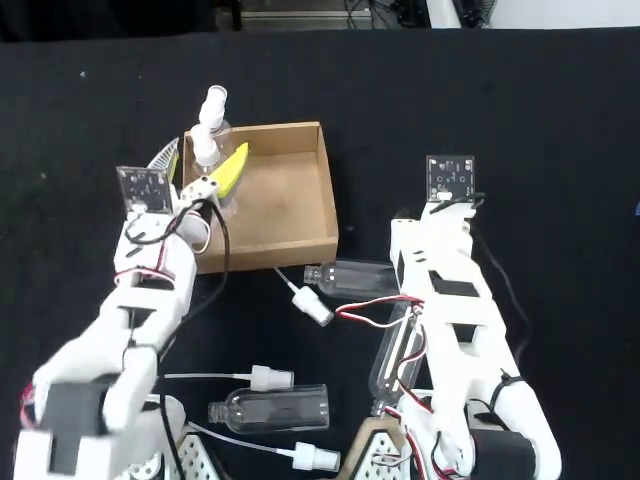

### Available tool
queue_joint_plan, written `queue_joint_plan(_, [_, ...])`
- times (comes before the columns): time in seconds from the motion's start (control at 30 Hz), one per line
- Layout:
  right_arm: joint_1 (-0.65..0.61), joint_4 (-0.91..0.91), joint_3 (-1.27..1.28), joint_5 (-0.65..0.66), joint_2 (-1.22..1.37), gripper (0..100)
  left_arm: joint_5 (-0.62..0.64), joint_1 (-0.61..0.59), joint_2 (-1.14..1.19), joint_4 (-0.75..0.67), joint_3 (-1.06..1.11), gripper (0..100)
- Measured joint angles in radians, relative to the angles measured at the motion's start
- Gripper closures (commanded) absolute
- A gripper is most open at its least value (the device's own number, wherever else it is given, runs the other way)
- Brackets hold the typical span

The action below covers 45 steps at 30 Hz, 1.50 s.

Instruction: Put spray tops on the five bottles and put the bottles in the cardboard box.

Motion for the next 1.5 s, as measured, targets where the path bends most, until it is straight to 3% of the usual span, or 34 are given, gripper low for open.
queue_joint_plan(0.37, [0.000,0.000,0.000,0.000,0.000,89.9,0.000,0.000,-0.463,0.606,0.060,68])
queue_joint_plan(0.47, [0.000,0.000,0.000,0.000,0.000,89.9,0.000,0.000,-0.582,0.775,0.061,78])
queue_joint_plan(0.6, [0.000,0.000,0.000,0.000,0.000,89.9,0.000,0.000,-0.721,0.973,0.061,99])
queue_joint_plan(0.7, [0.000,0.000,0.000,0.000,0.000,89.9,0.000,0.000,-0.807,1.091,0.061,93])
queue_joint_plan(0.87, [0.000,0.000,0.000,0.000,0.000,89.9,0.002,-0.002,-0.887,1.247,0.061,97])
queue_joint_plan(1.17, [0.000,0.000,0.000,0.000,0.000,89.9,0.339,0.003,-0.752,1.498,-0.126,97])
queue_joint_plan(1.5, [0.000,0.000,0.000,0.000,0.000,89.9,0.362,0.078,-0.379,1.588,-0.364,97])
